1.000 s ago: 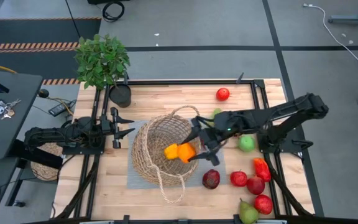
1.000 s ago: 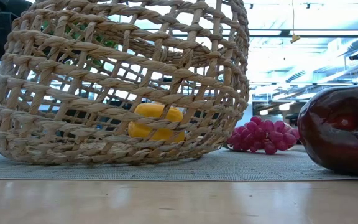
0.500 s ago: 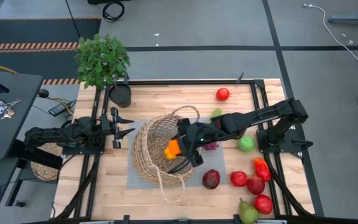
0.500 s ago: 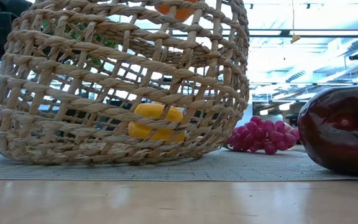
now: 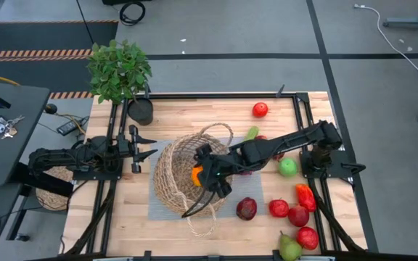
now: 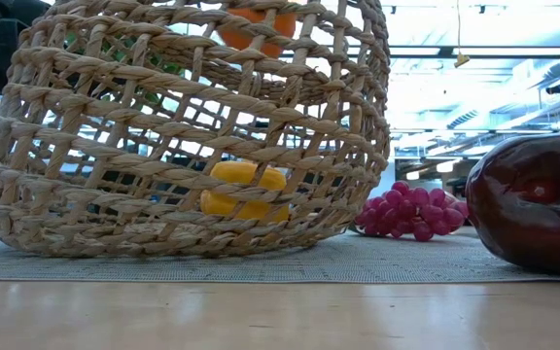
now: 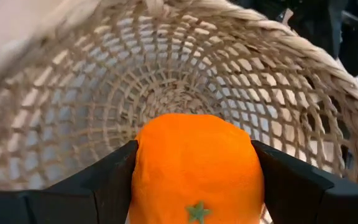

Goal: Build produce basket
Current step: Put the orange in the basket

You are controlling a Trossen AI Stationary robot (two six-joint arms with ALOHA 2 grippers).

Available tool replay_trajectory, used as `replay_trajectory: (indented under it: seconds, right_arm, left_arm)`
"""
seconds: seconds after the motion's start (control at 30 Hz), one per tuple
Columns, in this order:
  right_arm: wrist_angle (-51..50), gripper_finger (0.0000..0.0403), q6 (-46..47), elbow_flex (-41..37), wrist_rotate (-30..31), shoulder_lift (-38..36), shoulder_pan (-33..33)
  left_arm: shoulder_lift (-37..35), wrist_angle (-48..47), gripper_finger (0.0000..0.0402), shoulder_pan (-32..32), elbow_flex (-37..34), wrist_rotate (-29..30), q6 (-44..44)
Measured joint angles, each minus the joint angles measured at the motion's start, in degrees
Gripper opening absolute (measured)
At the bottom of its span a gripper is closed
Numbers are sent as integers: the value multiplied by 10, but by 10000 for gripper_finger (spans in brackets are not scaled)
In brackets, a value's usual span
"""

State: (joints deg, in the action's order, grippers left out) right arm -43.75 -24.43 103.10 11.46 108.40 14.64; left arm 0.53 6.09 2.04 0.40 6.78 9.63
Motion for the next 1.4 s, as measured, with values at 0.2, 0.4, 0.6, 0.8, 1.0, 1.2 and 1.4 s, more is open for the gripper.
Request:
replay_trajectory:
  seconds: [0.2, 0.4, 0.6, 0.8, 1.0, 1.2, 1.4]
  right_arm:
    - [13, 295, -61, 1, 29, 15, -5]
    - [59, 295, -79, 1, 23, 35, -11]
    - [93, 295, -119, 1, 86, 73, -11]
    - [90, 295, -103, 1, 65, 107, -14]
    - [52, 296, -87, 1, 69, 122, -12]
    - [29, 313, -33, 1, 66, 126, -23]
    - [8, 372, 13, 1, 55, 119, -31]
  left_arm:
    - [0, 0, 160, 0, 0, 0, 0]
    - [0, 0, 160, 0, 0, 0, 0]
    - [2, -2, 160, 0, 0, 0, 0]
    - [2, 0, 160, 0, 0, 0, 0]
    - [2, 0, 160, 0, 0, 0, 0]
    - [2, 0, 160, 0, 0, 0, 0]
    - [2, 0, 160, 0, 0, 0, 0]
